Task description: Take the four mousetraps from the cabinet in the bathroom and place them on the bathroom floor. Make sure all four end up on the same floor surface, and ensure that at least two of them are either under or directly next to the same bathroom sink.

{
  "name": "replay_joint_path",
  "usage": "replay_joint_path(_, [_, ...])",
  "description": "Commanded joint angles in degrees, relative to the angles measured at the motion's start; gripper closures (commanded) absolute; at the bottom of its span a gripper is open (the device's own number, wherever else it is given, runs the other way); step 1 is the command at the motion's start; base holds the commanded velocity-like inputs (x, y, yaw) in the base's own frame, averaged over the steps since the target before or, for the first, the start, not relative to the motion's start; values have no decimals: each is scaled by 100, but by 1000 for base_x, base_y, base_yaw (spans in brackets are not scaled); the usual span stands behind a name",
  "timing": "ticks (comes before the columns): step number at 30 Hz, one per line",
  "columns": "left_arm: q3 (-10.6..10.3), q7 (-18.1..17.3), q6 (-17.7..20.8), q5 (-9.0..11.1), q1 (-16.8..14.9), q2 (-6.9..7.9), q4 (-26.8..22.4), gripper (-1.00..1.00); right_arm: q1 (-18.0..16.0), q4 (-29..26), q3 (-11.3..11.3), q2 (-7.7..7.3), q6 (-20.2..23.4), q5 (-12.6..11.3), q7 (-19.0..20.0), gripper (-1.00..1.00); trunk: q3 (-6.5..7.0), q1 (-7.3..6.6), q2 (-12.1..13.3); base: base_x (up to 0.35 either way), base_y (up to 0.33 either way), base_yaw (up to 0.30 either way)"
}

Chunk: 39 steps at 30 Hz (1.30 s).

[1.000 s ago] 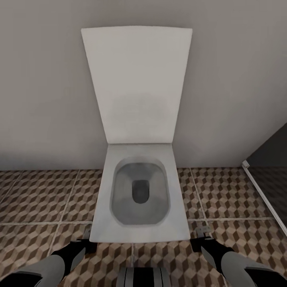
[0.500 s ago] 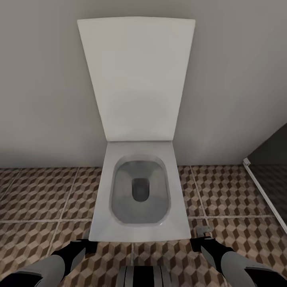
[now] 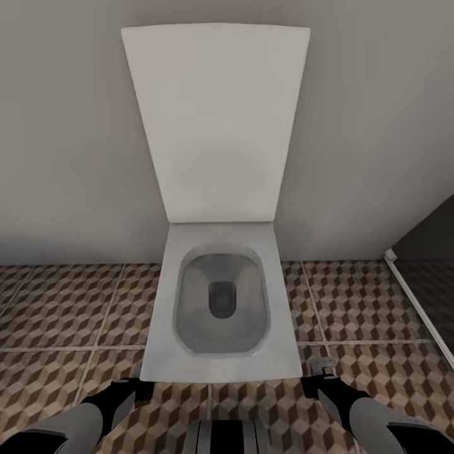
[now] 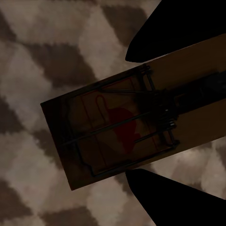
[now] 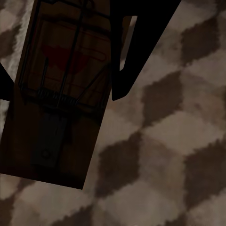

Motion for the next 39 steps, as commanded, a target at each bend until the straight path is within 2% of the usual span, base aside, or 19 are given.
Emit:
replay_joint_path(1, [-46, 1, 35, 38, 1, 2, -13, 100, 0, -10, -34, 1, 30, 51, -2, 100, -3, -1, -1, 0, 0, 0])
replay_joint_path(11, [-64, -5, 22, 38, 0, -5, -37, 100, 0, -17, -20, 7, -55, 54, -6, 100, -3, -1, -1, 0, 0, 0])
replay_joint_path(22, [-81, -66, -90, -9, 0, 0, -427, 100, 0, -19, 23, 43, -191, 109, -10, 100, -3, -1, -1, 0, 0, 0])
replay_joint_path(39, [-81, -124, -23, -8, 0, 21, -359, 100, 0, -12, 54, 75, -202, 134, -11, 100, -3, -1, -1, 0, 0, 0])
